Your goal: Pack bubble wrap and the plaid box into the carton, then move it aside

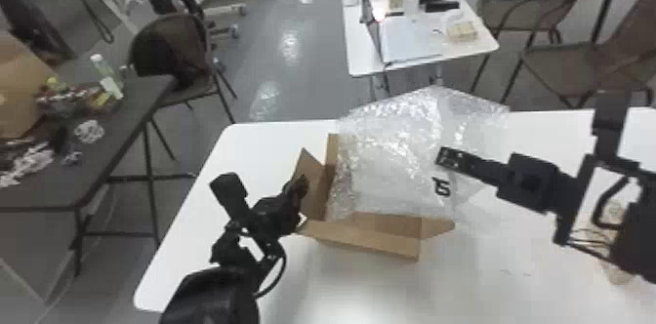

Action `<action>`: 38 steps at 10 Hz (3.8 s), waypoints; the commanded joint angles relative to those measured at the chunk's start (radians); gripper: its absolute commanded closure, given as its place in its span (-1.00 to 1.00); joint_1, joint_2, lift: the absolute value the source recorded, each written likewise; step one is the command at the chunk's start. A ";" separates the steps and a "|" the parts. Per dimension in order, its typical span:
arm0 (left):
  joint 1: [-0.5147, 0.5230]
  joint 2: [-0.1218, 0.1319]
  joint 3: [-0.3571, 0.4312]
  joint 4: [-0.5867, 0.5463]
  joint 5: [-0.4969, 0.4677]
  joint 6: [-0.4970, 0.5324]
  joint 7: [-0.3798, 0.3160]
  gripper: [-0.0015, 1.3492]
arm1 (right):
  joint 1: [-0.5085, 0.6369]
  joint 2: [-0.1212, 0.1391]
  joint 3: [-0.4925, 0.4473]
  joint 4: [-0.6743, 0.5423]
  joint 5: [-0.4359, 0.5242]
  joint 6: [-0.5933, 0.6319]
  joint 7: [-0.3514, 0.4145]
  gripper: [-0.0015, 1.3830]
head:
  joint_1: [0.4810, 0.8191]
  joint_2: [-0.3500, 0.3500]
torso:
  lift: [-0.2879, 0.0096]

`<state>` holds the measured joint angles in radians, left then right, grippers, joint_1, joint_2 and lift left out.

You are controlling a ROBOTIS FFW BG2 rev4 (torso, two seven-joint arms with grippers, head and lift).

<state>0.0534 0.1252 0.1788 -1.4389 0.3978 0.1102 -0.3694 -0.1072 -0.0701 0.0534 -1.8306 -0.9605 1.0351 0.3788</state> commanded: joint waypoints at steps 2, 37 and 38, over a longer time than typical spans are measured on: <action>-0.001 0.001 -0.009 0.000 0.004 -0.004 0.013 0.79 | -0.077 0.071 0.092 0.263 0.144 -0.141 0.089 0.85 | 0.27 0.96 | 0.76; 0.102 0.010 0.028 -0.023 0.142 -0.090 0.027 0.79 | 0.581 0.071 -0.489 0.047 0.983 -1.067 0.203 -0.78 | 0.27 0.10 | 0.76; 0.100 0.010 0.025 -0.023 0.142 -0.090 0.027 0.79 | 0.546 0.071 -0.500 0.083 0.996 -1.067 0.192 -0.78 | 0.27 0.00 | 0.76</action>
<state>0.1552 0.1350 0.2063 -1.4619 0.5399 0.0201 -0.3420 0.4578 0.0000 -0.4385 -1.7673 0.0279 -0.0319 0.5706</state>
